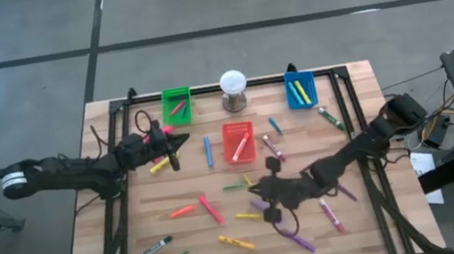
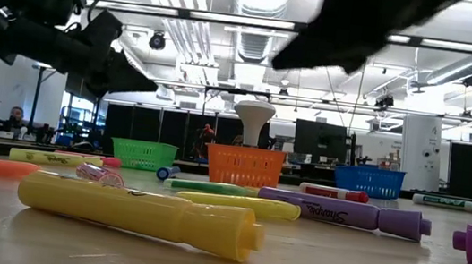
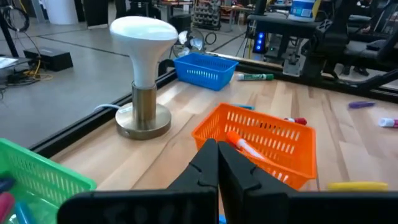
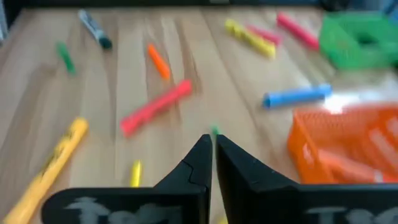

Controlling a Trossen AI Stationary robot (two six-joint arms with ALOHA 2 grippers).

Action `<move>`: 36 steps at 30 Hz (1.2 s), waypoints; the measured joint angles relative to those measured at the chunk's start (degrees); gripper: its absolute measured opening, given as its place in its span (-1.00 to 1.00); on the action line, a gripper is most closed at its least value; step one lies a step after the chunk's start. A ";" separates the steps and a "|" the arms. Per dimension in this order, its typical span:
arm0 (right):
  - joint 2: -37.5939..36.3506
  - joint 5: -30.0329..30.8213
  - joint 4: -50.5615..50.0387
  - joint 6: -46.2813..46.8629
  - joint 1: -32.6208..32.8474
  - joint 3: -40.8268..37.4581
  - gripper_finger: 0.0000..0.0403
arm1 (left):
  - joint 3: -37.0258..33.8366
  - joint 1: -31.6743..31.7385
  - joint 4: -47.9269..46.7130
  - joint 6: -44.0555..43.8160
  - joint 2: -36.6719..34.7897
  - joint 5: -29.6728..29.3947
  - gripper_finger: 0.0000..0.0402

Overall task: Pick & Place Markers
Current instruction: Put the top purple highlighter into the blue bin

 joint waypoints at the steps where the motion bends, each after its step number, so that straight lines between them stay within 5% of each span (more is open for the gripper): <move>1: -0.32 0.05 -2.35 2.11 0.86 0.00 -0.86 | 0.15 0.02 0.17 -0.02 0.00 0.00 -1.00; 11: -0.05 -0.45 -16.97 21.02 7.42 -0.04 -0.37 | 0.42 0.02 2.32 -0.28 0.07 0.20 -1.00; 19: 1.68 -4.83 -18.33 32.27 6.78 0.07 -0.08 | 0.42 0.02 2.32 -0.08 0.11 0.17 -1.00; 36: 8.67 -11.17 -18.73 32.57 4.01 3.41 -0.07 | 0.39 0.06 2.56 0.12 0.20 -0.07 -1.00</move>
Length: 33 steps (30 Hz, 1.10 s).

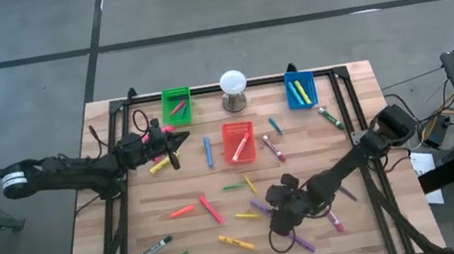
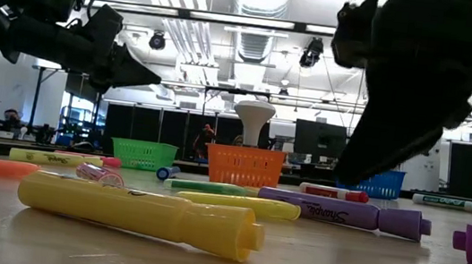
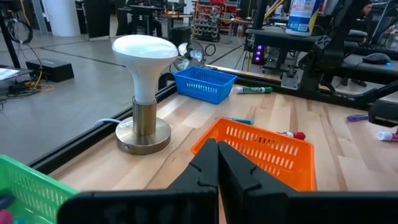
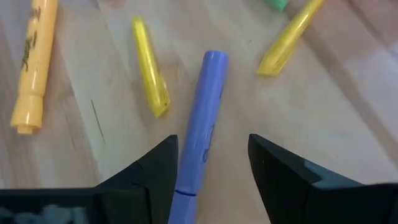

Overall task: Pick & Place Markers
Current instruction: Put the top purple highlighter into the blue bin

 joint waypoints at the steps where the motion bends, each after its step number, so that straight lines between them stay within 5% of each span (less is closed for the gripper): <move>1: 0.61 -0.12 -0.37 -0.02 -0.02 0.32 -0.07 | 0.00 0.01 -0.01 -0.02 0.00 0.02 -1.00; 10: 2.91 -1.30 -5.86 -1.31 -0.77 3.10 -0.10 | -0.09 0.01 -0.10 -0.06 0.13 0.04 -1.00; 24: 2.09 -4.81 -5.66 -7.18 -2.84 -0.29 -0.54 | -0.37 -0.03 0.00 -0.18 0.17 0.07 -1.00; 33: -9.77 -2.86 -15.08 -13.27 -5.28 -0.59 -0.72 | -0.37 -0.03 -0.26 -0.86 0.17 0.09 -1.00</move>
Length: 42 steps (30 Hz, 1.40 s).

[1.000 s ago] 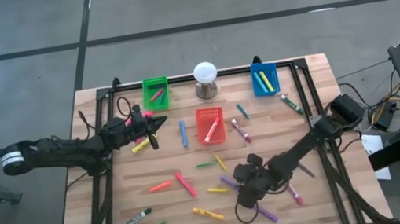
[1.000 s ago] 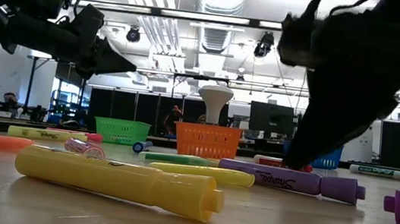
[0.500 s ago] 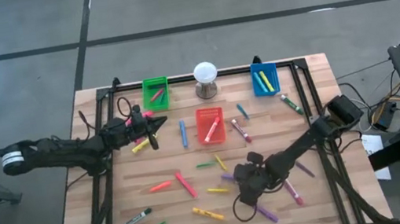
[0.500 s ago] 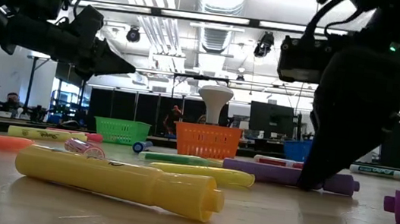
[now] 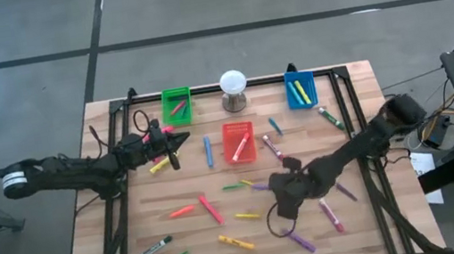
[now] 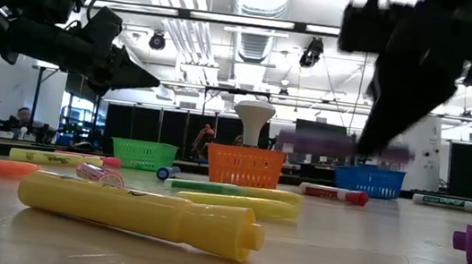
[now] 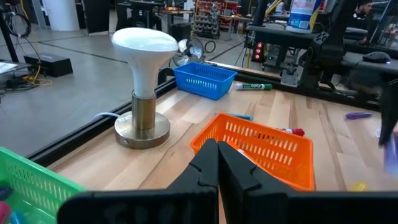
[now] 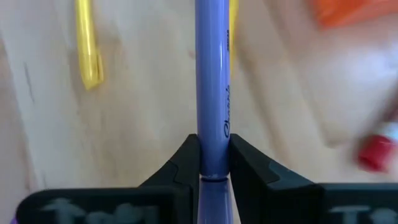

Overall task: Pick & Place Markers
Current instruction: Put the top purple highlighter into the blue bin

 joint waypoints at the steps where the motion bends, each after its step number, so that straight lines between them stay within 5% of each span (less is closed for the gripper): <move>1: -2.11 0.89 -1.77 0.26 -0.17 -0.03 -0.71 | 0.00 0.00 0.05 0.00 0.05 0.00 -1.00; 8: -17.69 13.18 -16.07 8.41 -3.52 -0.04 -0.67 | 0.00 0.00 0.29 0.00 0.13 -0.07 -1.00; 13: -24.09 19.98 -23.93 12.10 -15.61 -0.56 -0.67 | 0.29 0.00 0.53 0.02 0.13 -0.11 -1.00; 19: -22.39 18.78 -19.94 -0.90 -40.45 -2.37 -0.67 | 0.37 0.00 0.82 0.05 0.13 -0.20 -1.00; 26: -17.09 7.43 -10.37 -15.10 -63.89 -6.87 -0.66 | 0.02 0.00 0.58 0.96 0.13 -0.22 -1.00; 32: -13.68 0.15 0.55 -20.03 -67.75 -10.74 -0.66 | 0.02 0.00 0.71 0.98 0.13 -0.22 -1.00; 42: -6.25 -0.16 3.97 -20.85 -69.50 -10.62 -0.63 | 0.02 0.02 0.72 0.82 0.13 -0.22 -1.00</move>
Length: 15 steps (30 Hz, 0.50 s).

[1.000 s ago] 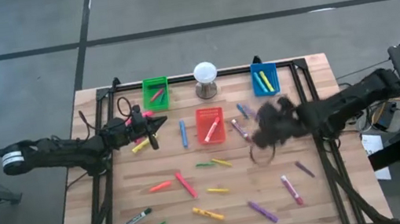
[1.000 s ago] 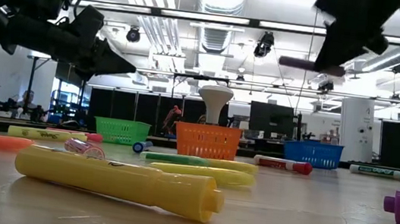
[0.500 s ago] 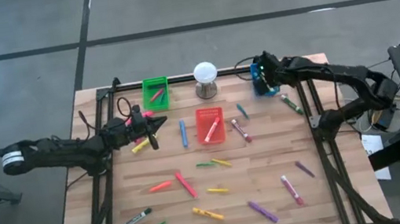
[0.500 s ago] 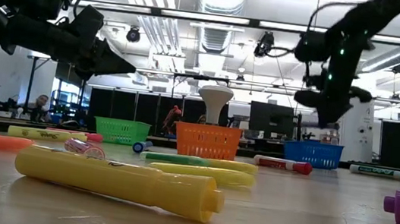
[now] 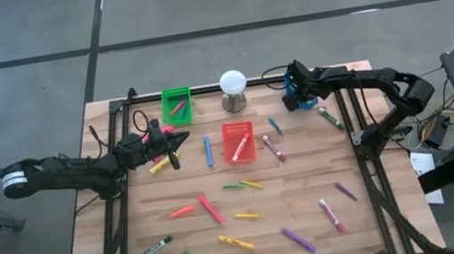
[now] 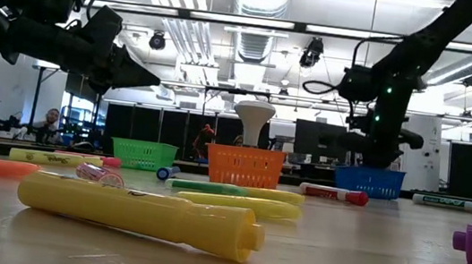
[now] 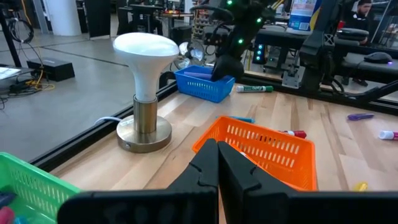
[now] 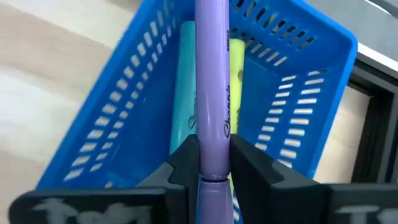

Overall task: Pick & Place Markers
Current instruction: Put the top purple highlighter into the blue bin, then put the orange pen into the green bin

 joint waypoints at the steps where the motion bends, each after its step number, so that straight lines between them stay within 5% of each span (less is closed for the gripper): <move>1: 0.50 0.04 0.42 0.00 -0.17 0.00 -0.61 | 0.00 0.00 -0.02 0.00 0.00 0.00 -1.00; 10: 0.60 0.15 0.88 -0.21 -0.40 0.02 -0.32 | 0.00 0.00 -0.17 -0.09 0.00 0.00 -1.00; 15: -4.42 -3.63 1.08 -1.97 0.87 -0.55 -0.36 | 0.00 0.00 -0.55 -0.33 0.00 0.00 -1.00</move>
